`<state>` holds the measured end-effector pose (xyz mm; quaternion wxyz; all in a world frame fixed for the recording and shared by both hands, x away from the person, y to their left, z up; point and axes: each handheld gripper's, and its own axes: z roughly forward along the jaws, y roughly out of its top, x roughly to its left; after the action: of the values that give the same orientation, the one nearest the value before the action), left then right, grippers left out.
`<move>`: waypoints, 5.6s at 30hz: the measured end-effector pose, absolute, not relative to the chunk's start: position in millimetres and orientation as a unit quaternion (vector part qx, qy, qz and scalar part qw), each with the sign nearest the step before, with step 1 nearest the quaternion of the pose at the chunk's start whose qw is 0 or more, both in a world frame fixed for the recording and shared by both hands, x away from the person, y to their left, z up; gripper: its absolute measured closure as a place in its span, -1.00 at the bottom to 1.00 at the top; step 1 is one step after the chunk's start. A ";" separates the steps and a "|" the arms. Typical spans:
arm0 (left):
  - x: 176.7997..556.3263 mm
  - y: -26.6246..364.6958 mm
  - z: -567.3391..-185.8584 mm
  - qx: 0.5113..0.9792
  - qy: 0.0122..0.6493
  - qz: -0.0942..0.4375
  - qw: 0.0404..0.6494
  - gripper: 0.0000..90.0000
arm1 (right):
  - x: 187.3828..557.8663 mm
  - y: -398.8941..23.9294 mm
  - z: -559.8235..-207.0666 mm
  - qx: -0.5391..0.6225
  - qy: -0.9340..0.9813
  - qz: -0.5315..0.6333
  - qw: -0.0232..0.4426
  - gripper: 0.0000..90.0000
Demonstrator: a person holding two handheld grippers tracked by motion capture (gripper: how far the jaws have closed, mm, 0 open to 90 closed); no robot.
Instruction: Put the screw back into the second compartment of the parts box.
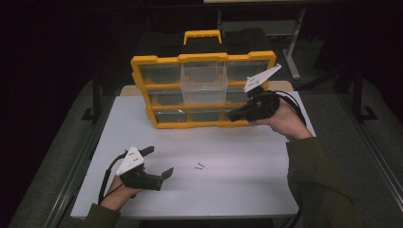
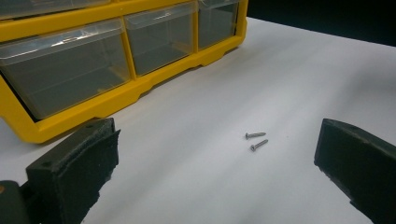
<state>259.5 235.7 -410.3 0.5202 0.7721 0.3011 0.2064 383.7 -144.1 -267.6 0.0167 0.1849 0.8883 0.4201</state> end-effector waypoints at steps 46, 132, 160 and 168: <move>258.9 234.7 -409.8 0.774 0.301 0.202 0.519 -1.00 | 398.9 -154.5 -177.4 0.174 0.866 0.463 0.064 0.94; 258.4 234.1 -410.2 0.775 0.292 0.199 0.523 -1.00 | 404.0 -151.6 -192.3 0.210 0.866 0.446 0.087 0.98; 258.8 235.0 -408.2 0.769 0.303 0.201 0.526 -1.00 | 384.0 -147.0 -256.1 0.223 0.872 0.428 0.079 0.40; 258.1 234.2 -406.9 0.764 0.309 0.205 0.528 -1.00 | 378.6 -141.1 -275.7 0.230 0.873 0.422 0.078 0.04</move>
<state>258.1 234.2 -406.9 0.5278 0.7644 0.3086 0.2049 378.6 -141.1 -275.7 0.0779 0.2297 0.8734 0.4224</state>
